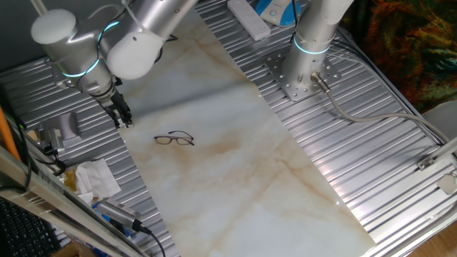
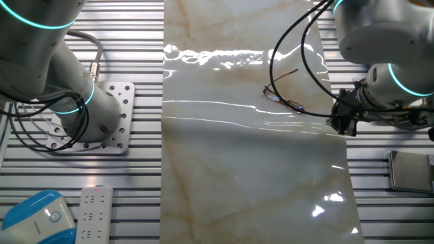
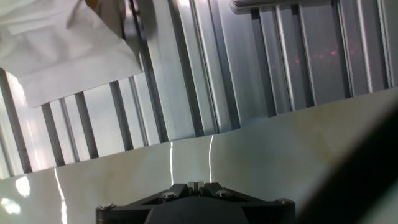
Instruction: Unfold the leg of the glasses (with one hand)
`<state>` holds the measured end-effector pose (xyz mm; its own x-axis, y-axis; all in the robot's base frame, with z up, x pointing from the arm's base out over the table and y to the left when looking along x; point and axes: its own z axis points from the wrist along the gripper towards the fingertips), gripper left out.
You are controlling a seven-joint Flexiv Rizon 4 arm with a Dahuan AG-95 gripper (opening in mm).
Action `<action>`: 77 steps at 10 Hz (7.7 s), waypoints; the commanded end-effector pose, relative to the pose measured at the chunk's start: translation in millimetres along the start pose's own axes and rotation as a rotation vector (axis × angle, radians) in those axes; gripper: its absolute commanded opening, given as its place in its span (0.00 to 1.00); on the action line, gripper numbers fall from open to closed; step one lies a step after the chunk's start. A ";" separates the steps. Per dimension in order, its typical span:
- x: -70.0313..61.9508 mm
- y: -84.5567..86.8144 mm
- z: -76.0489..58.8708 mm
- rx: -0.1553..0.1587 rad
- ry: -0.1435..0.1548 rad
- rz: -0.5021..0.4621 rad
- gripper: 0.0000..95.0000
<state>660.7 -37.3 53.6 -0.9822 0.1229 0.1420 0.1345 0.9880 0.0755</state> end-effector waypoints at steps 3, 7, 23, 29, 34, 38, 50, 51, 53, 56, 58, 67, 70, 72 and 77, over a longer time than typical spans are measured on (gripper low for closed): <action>-0.5 0.2 0.3 0.015 0.002 -0.013 0.00; -0.5 0.2 0.3 0.022 0.000 -0.007 0.00; 37.6 5.4 5.4 0.001 0.026 0.121 0.20; 51.1 31.9 12.1 0.009 0.029 0.081 0.00; 59.4 37.8 13.6 0.069 0.029 -0.068 0.00; 71.2 44.4 23.1 0.109 0.028 -0.192 0.00; 89.0 30.5 34.4 0.180 -0.010 -0.497 0.00; 89.8 30.3 34.3 0.192 -0.011 -0.534 0.00; 91.0 30.1 33.9 0.233 -0.007 -0.609 0.00; 92.8 29.5 33.9 0.267 -0.018 -0.685 0.00; 96.3 28.8 33.3 0.295 -0.023 -0.724 0.20; 99.4 27.4 34.6 0.332 -0.053 -0.935 0.20; 99.6 27.5 34.7 0.269 -0.047 -0.971 0.20; 100.1 28.8 34.9 0.231 -0.049 -0.987 0.00; 102.4 40.5 39.3 0.244 -0.034 -1.070 0.00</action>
<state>560.4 19.7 32.7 -0.5755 -0.8125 0.0926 -0.8177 0.5733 -0.0524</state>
